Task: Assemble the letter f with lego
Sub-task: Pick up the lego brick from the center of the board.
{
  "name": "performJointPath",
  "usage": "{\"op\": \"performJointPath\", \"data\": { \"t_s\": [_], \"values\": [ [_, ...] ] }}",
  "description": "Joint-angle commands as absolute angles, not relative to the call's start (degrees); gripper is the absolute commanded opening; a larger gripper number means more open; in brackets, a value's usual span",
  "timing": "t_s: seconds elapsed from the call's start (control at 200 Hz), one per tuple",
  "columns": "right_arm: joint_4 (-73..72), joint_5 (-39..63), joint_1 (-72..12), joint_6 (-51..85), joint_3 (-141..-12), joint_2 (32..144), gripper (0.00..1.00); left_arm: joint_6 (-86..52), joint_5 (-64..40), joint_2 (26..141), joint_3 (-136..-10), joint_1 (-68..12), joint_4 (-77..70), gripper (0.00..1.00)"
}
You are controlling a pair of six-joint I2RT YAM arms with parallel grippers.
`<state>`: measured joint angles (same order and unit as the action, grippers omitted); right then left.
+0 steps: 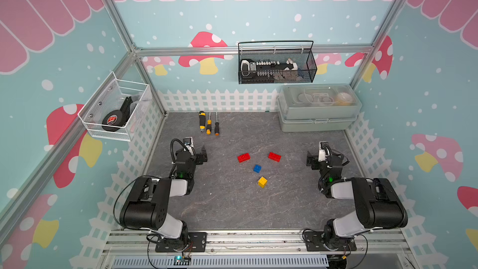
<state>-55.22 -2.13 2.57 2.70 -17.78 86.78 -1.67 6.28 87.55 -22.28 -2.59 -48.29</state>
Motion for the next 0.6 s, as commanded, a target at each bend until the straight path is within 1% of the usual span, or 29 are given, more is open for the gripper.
{"op": "performJointPath", "data": {
  "t_s": [0.0, 0.595],
  "values": [
    [-55.50, -2.81, 2.20, 3.56, -18.85, 86.90, 0.99, -1.14, 6.90, 87.60, -22.50, -2.24, -49.88, 0.99],
    [-54.61, -3.48, 1.87, 3.41, -19.40, 86.99, 0.99, -1.23, 6.64, 87.71, -22.63, -2.08, -49.66, 0.99]
  ]
}}
